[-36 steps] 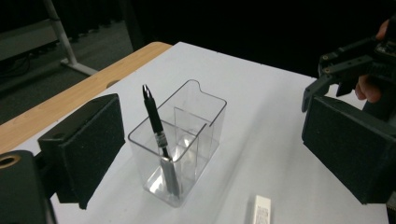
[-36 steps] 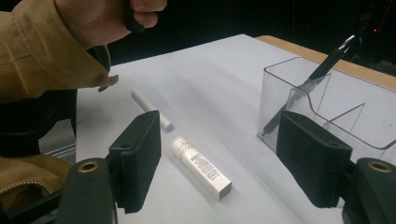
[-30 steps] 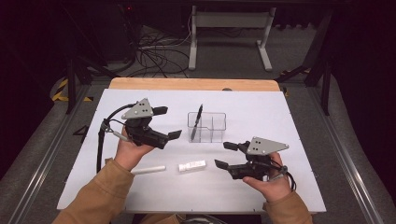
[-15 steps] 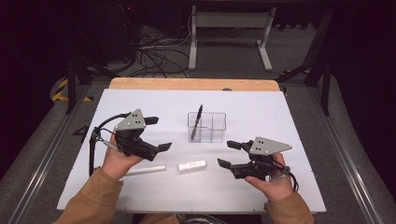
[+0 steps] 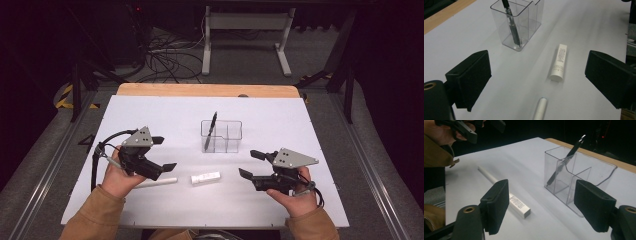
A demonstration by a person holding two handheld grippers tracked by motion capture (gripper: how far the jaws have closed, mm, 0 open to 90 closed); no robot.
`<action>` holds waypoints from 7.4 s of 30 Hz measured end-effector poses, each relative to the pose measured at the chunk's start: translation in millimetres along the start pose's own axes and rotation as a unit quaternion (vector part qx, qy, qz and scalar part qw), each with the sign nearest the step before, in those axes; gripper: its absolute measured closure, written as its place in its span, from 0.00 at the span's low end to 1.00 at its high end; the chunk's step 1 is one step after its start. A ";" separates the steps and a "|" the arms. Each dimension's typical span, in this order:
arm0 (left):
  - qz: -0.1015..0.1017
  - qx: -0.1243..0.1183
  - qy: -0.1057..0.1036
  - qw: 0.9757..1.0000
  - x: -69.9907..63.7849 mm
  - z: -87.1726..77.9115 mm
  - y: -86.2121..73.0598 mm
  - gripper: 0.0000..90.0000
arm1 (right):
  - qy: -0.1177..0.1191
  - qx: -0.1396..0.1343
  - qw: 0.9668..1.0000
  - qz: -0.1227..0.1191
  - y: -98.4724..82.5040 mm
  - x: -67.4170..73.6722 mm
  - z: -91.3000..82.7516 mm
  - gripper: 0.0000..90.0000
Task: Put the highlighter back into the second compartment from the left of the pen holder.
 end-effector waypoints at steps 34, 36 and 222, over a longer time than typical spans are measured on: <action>0.005 0.052 -0.043 0.998 8.2 13.4 -27.2 0.13 | -0.014 -0.003 1.000 0.011 -8.9 -4.0 -6.1 0.33; 0.010 0.063 -0.040 0.997 8.1 15.8 -29.5 0.14 | -0.013 -0.004 1.000 0.011 -8.8 -4.0 -6.2 0.33; 0.000 -0.134 -0.040 0.990 -0.6 20.4 68.4 0.87 | 0.008 0.019 1.000 0.014 -16.4 1.4 1.4 0.32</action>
Point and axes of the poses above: each handheld gripper's, and its own axes: z roughly forward along the jaws, y roughly out of its top, x roughly to its left, the point moved 3 cm from there along z, roughly forward along the jaws, and after that the axes turned 2 degrees about z, right-handed, at the moved point
